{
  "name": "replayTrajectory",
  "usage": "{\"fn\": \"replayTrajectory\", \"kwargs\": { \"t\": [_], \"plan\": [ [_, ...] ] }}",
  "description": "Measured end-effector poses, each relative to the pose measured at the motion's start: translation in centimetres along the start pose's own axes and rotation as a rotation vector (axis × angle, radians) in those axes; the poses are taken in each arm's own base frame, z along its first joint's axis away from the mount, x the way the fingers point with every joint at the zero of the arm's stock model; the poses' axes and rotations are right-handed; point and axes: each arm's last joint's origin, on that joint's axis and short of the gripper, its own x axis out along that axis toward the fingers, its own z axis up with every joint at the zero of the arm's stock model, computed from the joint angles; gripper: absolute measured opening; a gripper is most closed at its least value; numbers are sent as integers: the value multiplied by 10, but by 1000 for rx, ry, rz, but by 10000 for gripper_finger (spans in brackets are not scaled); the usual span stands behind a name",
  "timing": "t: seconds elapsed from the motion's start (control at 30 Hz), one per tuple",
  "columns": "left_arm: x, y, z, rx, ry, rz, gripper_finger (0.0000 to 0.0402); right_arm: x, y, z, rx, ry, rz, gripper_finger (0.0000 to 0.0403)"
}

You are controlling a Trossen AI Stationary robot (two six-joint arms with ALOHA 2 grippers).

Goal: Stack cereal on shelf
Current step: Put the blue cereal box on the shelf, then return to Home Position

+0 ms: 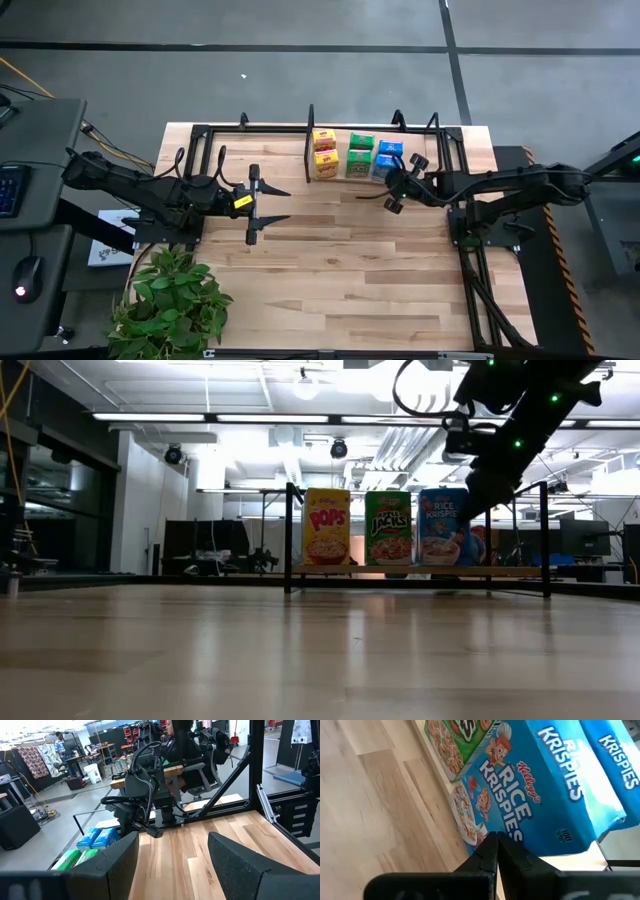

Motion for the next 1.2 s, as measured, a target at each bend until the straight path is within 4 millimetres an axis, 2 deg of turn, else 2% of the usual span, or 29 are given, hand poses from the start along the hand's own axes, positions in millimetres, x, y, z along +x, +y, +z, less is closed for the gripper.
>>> {"fn": "replayTrajectory", "kwargs": {
  "t": [0.13, 0.27, 0.43, 0.57, 0.7, 0.9, 1.0, 1.2],
  "plan": [
    [0, 0, 0, -1, 2, 10, 230, 1, -1, 0, -8, 7, -4, 0],
    [-1, 3, -2, 3, 35, 98, 230, -1, 0, -1, -32, 24, 36, 0],
    [-19, 13, -5, -7, 138, 293, 229, -12, 2, -4, -81, 51, 84, 0],
    [-31, 21, -9, -64, 156, 354, 209, -23, 2, -8, -107, 37, 103, 0],
    [-34, 16, -45, -127, 145, 329, 148, -34, 0, -8, -126, -12, 125, 0],
    [-36, -1, -107, -221, 62, 283, 15, -51, -4, -9, -142, -100, 165, 0],
    [-41, -7, -121, -244, 13, 236, 14, -59, -7, -10, -135, -136, 192, 0],
    [-52, -13, -133, -253, -7, 224, 3, -71, -12, -13, -116, -195, 253, 0]
  ]
}}
